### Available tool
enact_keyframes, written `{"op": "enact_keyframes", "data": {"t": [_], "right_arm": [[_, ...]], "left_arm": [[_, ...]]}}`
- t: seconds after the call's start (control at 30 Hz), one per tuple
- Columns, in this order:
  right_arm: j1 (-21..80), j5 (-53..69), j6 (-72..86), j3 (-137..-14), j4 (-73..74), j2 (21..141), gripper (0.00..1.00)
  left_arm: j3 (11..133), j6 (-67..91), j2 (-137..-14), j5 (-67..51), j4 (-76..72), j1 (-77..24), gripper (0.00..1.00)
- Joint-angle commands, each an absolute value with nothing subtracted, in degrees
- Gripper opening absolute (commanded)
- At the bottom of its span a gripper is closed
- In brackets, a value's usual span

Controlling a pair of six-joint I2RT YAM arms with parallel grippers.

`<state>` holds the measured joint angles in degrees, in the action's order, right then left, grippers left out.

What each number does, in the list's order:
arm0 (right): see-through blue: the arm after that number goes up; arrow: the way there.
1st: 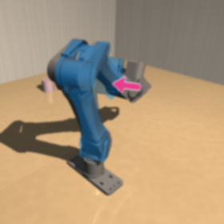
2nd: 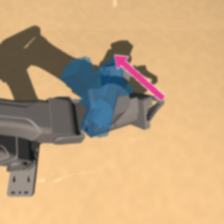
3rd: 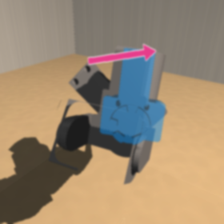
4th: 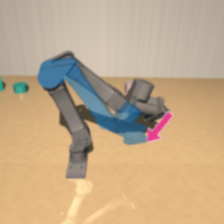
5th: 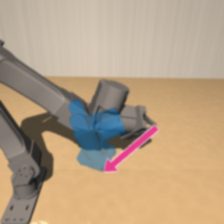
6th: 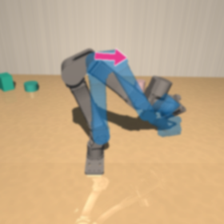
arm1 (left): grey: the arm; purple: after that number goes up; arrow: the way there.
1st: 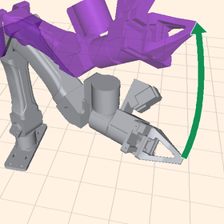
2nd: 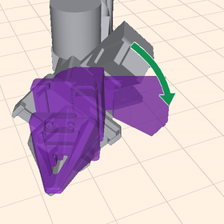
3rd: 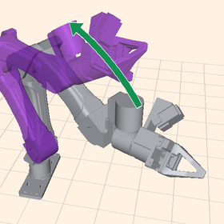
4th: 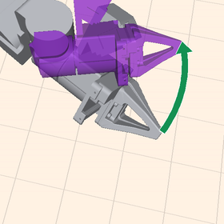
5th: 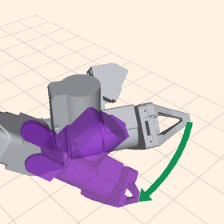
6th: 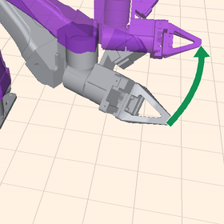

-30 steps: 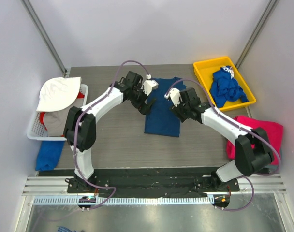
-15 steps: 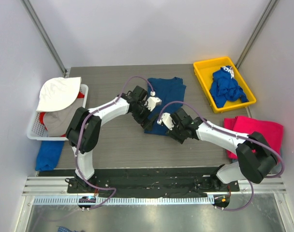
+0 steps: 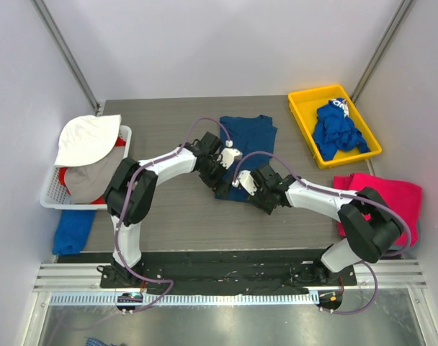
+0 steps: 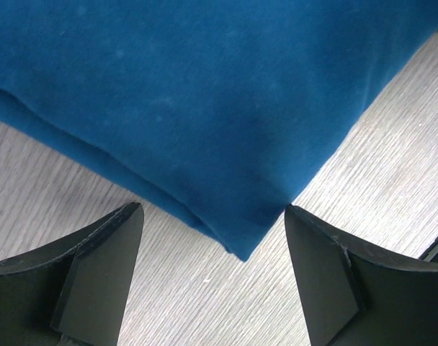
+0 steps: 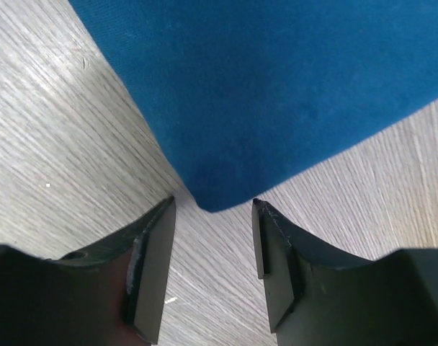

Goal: Fold and stack the t-shirts
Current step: Grab one side of the 2/3 rectangular tshirt with both arms

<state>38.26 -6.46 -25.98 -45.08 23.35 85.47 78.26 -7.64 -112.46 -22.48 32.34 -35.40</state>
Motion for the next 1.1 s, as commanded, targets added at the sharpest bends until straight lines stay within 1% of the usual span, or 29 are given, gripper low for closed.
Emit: {"op": "enact_keyframes", "data": {"t": [0.0, 0.13, 0.23, 0.37, 0.5, 0.57, 0.63, 0.87, 1.07], "right_arm": [[38.4, -6.1, -26.3, -45.6, 20.2, 86.8, 0.52], [38.3, -6.0, -26.6, -46.3, 19.8, 87.8, 0.51], [38.4, -6.0, -26.8, -46.8, 19.2, 88.5, 0.50], [38.4, -6.0, -26.9, -47.5, 18.7, 89.6, 0.48], [38.4, -5.5, -27.0, -48.2, 19.1, 90.4, 0.50], [38.4, -5.2, -26.9, -48.4, 19.2, 90.4, 0.55], [38.4, -4.9, -26.8, -48.7, 19.3, 90.5, 0.57], [36.9, -1.7, -27.5, -48.9, 18.8, 91.5, 0.58], [34.9, 2.5, -28.2, -49.8, 18.9, 92.6, 0.55]], "left_arm": [[77.3, -6.8, -112.4, -24.1, 30.0, -36.6, 0.84], [76.5, -6.7, -112.7, -24.6, 29.8, -36.7, 0.81], [75.7, -6.7, -112.6, -24.7, 29.9, -36.8, 0.75], [74.6, -6.8, -112.6, -24.5, 29.7, -37.1, 0.72], [73.7, -7.2, -112.2, -24.3, 29.7, -37.2, 0.72], [73.6, -7.3, -112.2, -24.5, 29.6, -37.3, 0.72], [73.4, -7.5, -112.1, -24.4, 29.7, -37.4, 0.72], [73.6, -8.3, -111.4, -24.4, 30.5, -37.7, 0.72], [73.7, -8.8, -111.9, -24.7, 30.8, -38.0, 0.71]]}}
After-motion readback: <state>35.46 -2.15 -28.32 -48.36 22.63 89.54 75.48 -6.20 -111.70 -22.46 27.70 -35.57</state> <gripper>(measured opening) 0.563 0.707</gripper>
